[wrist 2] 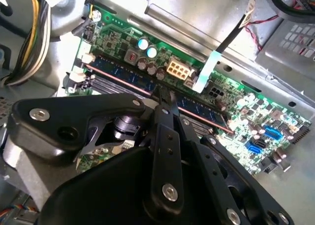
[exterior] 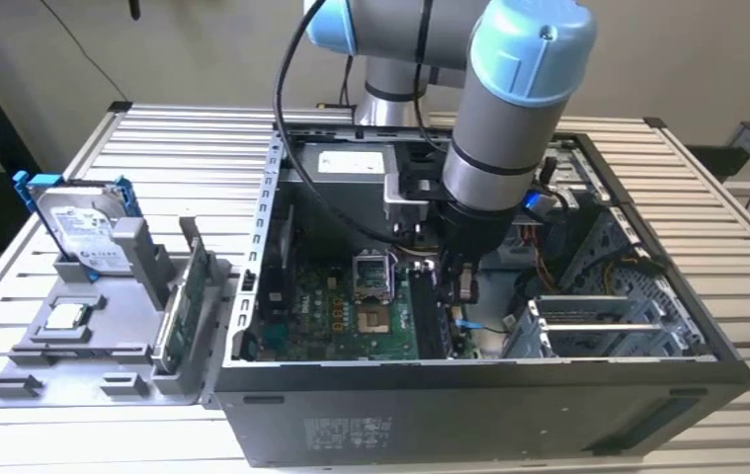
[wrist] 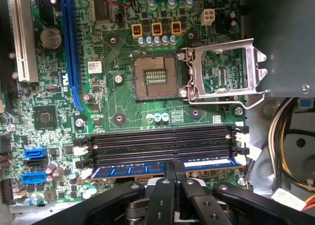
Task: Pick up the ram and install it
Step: 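Press down the ram until it locks into place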
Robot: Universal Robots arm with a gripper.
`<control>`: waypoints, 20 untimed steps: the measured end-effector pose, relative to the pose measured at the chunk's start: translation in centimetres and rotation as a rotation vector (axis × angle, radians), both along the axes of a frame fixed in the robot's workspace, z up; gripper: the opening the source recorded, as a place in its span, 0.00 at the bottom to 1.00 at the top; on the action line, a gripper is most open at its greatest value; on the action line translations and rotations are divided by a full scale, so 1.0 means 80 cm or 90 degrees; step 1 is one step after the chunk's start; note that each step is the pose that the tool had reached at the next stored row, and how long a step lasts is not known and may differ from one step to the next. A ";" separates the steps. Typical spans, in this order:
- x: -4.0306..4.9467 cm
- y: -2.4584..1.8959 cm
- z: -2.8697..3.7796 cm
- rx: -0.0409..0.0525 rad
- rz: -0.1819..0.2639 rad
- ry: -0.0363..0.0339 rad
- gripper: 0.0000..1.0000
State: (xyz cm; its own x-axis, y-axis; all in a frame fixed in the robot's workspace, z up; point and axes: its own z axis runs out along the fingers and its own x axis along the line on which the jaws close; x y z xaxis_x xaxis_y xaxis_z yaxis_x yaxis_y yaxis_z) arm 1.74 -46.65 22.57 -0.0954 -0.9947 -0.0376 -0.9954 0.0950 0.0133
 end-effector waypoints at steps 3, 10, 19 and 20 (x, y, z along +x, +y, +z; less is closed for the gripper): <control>0.000 -0.0006 0.0144 -0.0014 0.000 0.0006 0.11; 0.000 -0.0006 0.0358 -0.0014 0.000 0.0017 0.11; 0.000 -0.0006 0.0632 -0.0015 0.000 0.0029 0.11; 0.000 -0.0007 0.0652 -0.0015 0.000 0.0030 0.11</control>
State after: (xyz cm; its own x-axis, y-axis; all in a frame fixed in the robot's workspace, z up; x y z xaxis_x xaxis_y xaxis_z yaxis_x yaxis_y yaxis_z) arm 1.73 -46.70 27.78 -0.0955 -0.9948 -0.0348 -0.9953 0.0949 0.0178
